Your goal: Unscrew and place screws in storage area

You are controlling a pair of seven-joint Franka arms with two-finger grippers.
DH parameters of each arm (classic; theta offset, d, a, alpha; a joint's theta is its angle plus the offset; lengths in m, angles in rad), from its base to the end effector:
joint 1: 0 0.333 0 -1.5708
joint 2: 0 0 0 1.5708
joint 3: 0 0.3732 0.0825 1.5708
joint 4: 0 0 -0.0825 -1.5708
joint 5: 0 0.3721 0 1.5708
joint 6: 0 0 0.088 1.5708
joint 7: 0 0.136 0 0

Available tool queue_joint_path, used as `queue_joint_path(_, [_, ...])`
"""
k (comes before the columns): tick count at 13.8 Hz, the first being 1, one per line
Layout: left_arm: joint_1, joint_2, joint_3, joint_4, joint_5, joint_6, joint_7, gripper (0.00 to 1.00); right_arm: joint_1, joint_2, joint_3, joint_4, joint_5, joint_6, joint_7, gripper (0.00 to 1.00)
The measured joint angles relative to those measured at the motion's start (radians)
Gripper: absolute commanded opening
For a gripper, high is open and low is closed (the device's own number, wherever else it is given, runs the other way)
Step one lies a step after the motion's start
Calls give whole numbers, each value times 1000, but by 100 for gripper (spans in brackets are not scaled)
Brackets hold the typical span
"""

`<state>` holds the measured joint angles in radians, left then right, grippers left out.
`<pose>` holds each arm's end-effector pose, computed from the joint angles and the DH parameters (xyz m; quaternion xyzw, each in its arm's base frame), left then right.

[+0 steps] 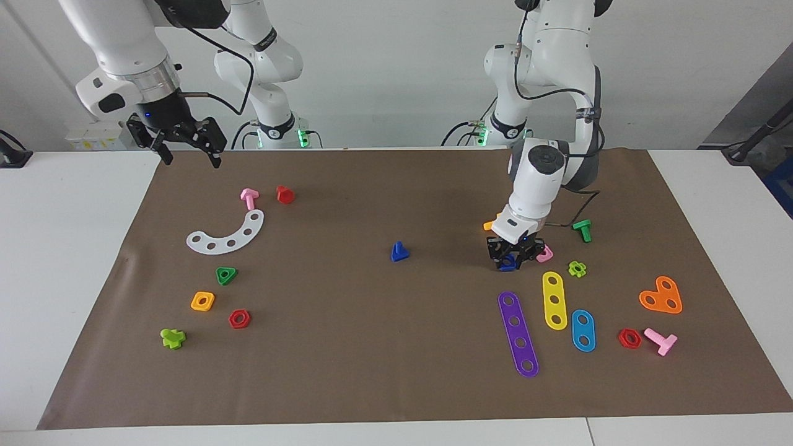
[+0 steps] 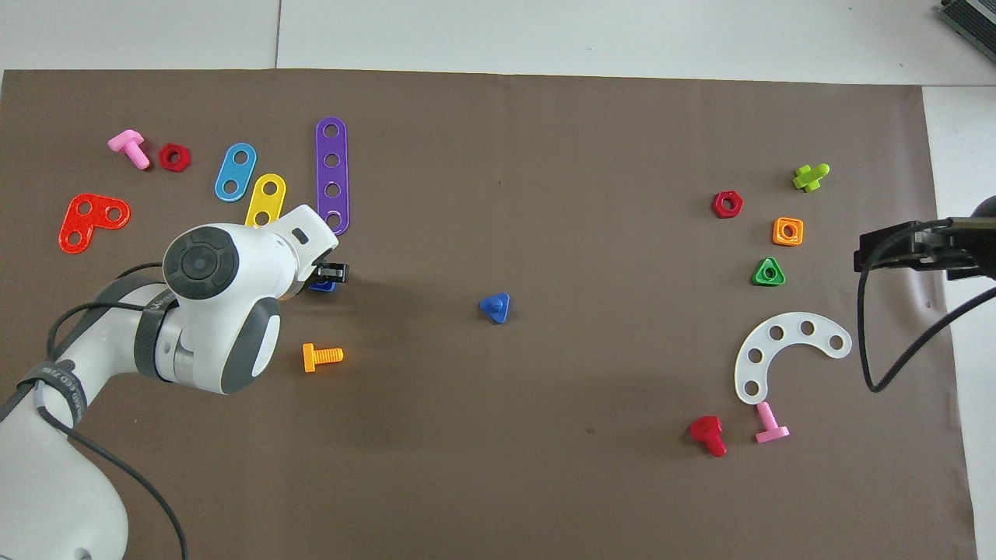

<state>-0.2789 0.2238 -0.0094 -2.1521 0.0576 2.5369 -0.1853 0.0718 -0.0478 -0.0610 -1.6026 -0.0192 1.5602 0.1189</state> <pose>0.5651 -0.1671 0.3474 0.9939 -0.0734 0.0822 0.0021 0.5241 0.0021 0.6626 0.9985 -0.0541 0.0032 0.0079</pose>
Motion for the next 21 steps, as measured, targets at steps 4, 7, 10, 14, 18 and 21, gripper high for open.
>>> queue_joint_path(4, [9,-25,2,17,0,-1,3,100,0,0,0,0,0,0,0,100])
queue_joint_path(7, [32,-111,3,33,0,-94,11,100,0,0,0,0,0,0,0,100])
queue_joint_path(10, [65,-204,5,88,0,-282,84,100,0,0,0,0,0,0,0,100])
queue_joint_path(14, [144,-272,8,249,0,-531,226,100,0,0,0,0,0,0,0,100])
queue_joint_path(18, [187,-262,9,477,-5,-733,297,100,0,0,0,0,0,0,0,100])
queue_joint_path(21, [197,-241,9,558,-36,-813,297,100,0,0,0,0,0,0,0,100])
